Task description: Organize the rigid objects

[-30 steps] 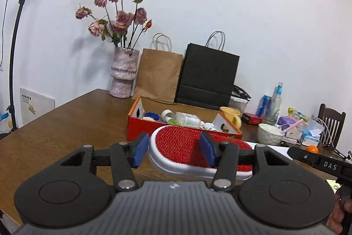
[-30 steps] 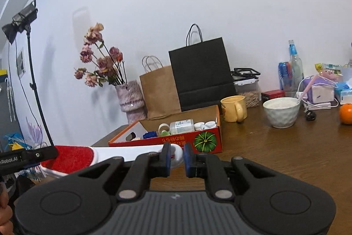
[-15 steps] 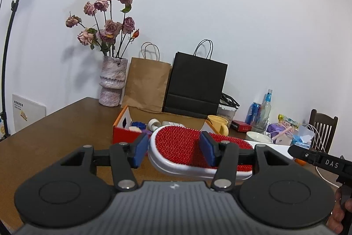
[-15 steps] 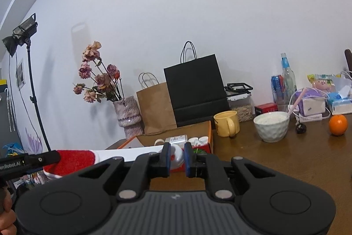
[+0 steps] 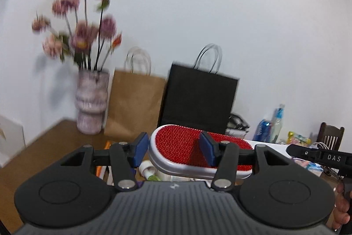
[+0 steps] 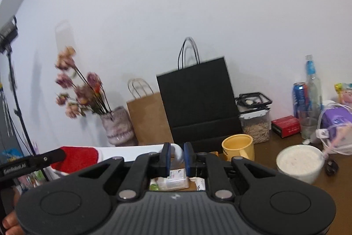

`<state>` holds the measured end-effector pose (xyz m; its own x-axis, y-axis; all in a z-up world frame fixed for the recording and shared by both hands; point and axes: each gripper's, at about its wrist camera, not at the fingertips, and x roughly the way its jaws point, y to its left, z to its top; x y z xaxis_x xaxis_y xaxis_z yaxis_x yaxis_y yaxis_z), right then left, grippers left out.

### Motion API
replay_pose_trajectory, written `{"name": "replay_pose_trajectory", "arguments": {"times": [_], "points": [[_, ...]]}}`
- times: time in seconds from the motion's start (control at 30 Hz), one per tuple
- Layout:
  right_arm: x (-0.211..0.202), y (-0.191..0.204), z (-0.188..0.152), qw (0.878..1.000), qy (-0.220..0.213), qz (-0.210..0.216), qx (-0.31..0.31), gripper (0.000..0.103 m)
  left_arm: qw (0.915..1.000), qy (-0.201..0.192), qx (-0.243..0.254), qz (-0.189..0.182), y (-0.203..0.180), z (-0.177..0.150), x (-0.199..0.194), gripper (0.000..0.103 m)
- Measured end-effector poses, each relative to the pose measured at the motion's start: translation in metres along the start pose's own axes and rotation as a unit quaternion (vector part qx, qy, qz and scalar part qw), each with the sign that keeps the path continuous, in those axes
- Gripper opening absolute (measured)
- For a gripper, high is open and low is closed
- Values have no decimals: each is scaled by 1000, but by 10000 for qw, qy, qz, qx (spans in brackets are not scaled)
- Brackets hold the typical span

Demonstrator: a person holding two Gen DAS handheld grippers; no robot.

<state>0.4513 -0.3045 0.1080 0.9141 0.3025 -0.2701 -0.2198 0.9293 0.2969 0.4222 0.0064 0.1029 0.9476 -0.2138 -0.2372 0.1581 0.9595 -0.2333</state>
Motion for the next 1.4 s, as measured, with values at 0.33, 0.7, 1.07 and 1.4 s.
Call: {"name": "replay_pose_trajectory", "arguments": {"times": [0.33, 0.7, 1.07, 1.4], "points": [[144, -28, -43, 9845, 1683, -203, 451, 14, 9858, 1514, -492, 526, 58, -49, 109, 51], [169, -16, -74, 9740, 2110, -621, -550, 21, 9715, 2286, 98, 622, 53, -79, 139, 53], [103, 7, -21, 9804, 1560, -726, -961, 57, 9777, 1767, 666, 920, 35, -29, 86, 69], [-5, 43, 4, 9877, 708, -537, -1289, 71, 9887, 793, 946, 849, 14, 4, -22, 84]]}}
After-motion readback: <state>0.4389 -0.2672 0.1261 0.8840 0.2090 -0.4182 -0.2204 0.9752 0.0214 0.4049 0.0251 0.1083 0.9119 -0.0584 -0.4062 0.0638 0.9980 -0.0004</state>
